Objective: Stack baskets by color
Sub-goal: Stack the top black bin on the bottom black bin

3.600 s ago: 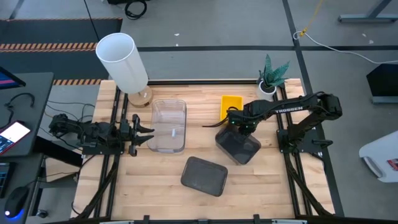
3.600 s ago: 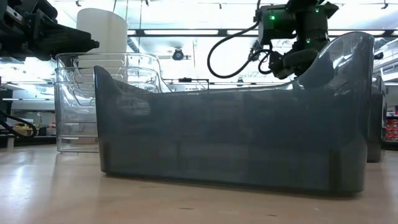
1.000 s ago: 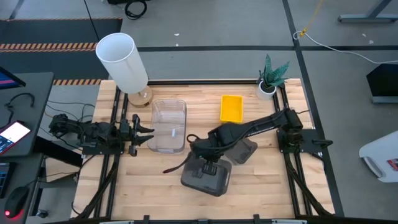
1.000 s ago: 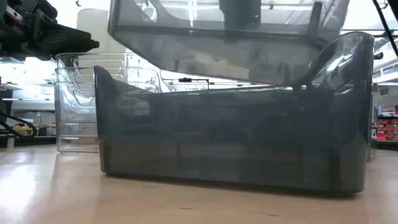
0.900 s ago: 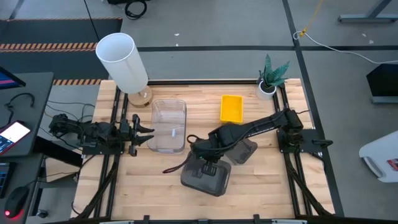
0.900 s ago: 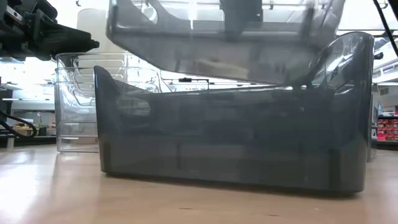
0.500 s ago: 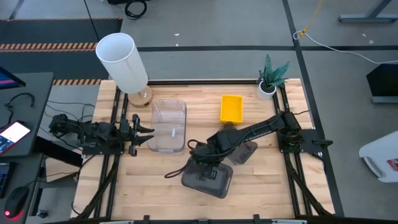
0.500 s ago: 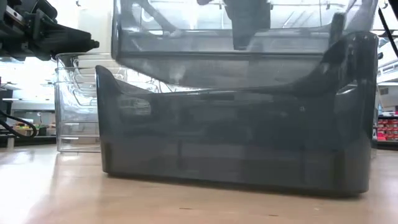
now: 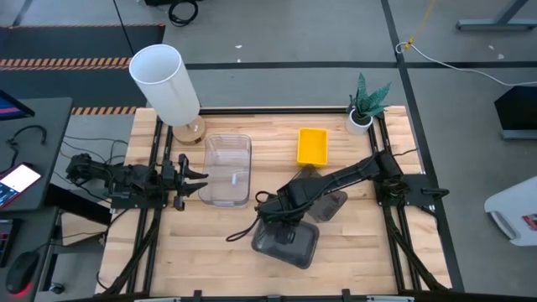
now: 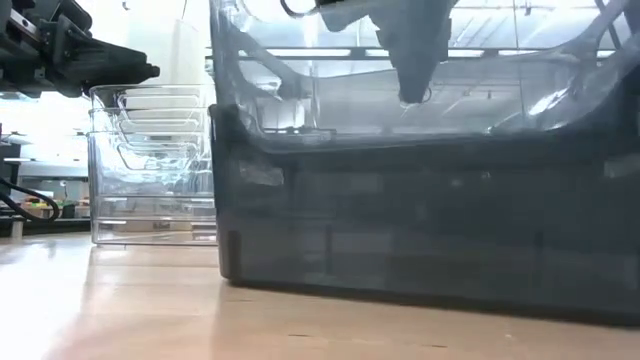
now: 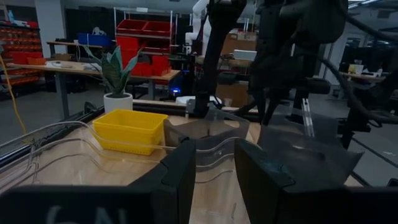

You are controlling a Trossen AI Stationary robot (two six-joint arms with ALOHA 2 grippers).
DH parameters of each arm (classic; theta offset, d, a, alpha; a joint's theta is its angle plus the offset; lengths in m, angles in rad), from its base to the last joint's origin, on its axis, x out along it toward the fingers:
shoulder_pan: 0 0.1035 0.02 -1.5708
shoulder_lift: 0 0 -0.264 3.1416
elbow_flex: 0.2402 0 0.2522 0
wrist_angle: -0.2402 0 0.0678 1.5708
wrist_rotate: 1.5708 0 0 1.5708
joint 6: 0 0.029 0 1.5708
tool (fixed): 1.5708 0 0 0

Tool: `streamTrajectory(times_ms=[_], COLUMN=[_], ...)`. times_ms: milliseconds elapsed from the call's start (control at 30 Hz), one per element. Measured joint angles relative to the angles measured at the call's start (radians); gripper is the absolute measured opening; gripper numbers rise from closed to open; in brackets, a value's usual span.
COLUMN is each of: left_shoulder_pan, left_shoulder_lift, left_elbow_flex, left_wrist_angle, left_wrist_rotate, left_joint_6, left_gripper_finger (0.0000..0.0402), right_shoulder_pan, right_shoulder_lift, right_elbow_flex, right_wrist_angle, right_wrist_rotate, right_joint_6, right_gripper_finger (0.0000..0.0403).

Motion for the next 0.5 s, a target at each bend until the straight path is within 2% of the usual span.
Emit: streamTrajectory(times_ms=[500], left_shoulder_pan=[0.0], left_shoulder_lift=[0.0], left_elbow_flex=[0.0], left_wrist_angle=[0.0], left_wrist_rotate=[0.0], left_joint_6=[0.0], left_gripper_finger=[0.0117], right_shoulder_pan=[-0.009], right_shoulder_lift=[0.0], right_elbow_flex=[-0.001], right_wrist_angle=[-0.022], right_wrist_rotate=[-0.036], right_joint_6=[-0.028], right_gripper_finger=[0.0079])
